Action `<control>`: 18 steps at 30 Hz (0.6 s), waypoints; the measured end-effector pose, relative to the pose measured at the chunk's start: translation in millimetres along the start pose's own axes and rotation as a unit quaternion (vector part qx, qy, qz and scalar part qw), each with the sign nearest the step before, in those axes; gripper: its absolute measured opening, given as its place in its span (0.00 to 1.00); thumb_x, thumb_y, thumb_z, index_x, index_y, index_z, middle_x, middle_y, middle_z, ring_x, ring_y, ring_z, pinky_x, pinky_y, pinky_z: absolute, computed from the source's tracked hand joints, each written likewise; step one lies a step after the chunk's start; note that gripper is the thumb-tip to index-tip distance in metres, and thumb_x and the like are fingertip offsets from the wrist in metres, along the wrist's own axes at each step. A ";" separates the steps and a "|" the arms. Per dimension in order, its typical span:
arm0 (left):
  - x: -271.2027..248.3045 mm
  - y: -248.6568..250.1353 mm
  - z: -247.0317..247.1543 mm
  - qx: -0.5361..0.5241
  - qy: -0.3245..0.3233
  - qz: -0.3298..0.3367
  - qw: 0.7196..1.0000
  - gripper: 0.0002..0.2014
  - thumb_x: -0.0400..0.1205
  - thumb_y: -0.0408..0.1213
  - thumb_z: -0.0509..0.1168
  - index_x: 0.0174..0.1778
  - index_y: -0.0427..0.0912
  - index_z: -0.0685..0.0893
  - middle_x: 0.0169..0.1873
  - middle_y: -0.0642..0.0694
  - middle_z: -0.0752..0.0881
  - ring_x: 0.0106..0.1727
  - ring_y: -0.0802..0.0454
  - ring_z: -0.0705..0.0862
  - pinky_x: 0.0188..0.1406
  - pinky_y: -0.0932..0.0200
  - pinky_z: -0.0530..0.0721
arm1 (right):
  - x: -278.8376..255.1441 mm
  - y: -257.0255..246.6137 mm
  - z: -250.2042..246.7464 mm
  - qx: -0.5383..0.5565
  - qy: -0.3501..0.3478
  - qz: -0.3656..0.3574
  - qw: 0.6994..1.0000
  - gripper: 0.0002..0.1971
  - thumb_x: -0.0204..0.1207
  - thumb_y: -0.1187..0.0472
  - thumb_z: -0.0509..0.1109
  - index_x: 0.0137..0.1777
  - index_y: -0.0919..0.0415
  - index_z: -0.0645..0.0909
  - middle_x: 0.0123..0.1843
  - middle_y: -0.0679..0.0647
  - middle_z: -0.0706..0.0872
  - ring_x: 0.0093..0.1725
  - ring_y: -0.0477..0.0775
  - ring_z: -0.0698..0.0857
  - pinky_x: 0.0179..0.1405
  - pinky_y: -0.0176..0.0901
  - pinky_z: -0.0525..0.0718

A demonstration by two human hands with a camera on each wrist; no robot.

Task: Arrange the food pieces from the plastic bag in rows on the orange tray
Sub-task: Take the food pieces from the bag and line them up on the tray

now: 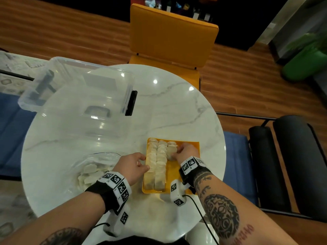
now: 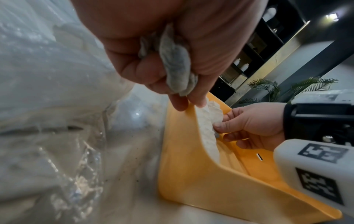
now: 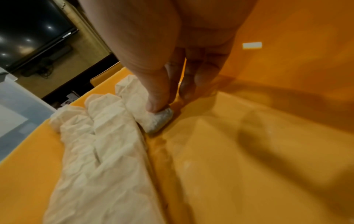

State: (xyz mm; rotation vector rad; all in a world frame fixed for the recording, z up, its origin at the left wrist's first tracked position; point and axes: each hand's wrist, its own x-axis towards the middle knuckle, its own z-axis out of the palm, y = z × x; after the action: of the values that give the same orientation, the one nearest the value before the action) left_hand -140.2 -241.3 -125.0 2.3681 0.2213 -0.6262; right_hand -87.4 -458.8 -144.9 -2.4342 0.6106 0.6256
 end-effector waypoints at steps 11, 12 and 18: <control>-3.8 2.4 0.5 -0.009 0.028 -0.006 1.000 0.15 0.81 0.51 0.69 0.61 0.52 0.84 0.45 0.54 0.85 0.45 0.57 0.81 0.43 0.63 0.75 | -3.0 0.6 0.5 -0.007 0.015 0.006 1.000 0.09 0.73 0.61 0.77 0.51 0.55 0.82 0.48 0.54 0.88 0.47 0.55 0.86 0.47 0.44 0.85; -3.8 3.1 -1.2 -0.015 0.035 -0.003 0.999 0.13 0.81 0.51 0.68 0.59 0.52 0.84 0.46 0.54 0.85 0.46 0.56 0.81 0.44 0.62 0.76 | -5.4 0.7 -1.5 -0.002 0.021 0.003 1.000 0.08 0.74 0.63 0.75 0.51 0.56 0.82 0.48 0.54 0.87 0.46 0.55 0.86 0.46 0.43 0.84; -4.4 15.3 -9.1 -0.104 0.055 0.031 0.993 0.11 0.85 0.50 0.59 0.46 0.53 0.84 0.36 0.53 0.90 0.35 0.55 0.85 0.35 0.59 0.79 | -56.5 -13.2 -8.8 0.073 0.013 -0.138 0.988 0.07 0.76 0.53 0.75 0.41 0.48 0.79 0.41 0.45 0.85 0.40 0.45 0.82 0.35 0.35 0.75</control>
State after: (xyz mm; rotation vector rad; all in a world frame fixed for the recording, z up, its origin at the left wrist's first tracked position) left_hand -135.9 -247.1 -108.2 2.1999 0.2473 -0.4216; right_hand -122.2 -438.3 -102.4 -2.3347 0.3077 0.4205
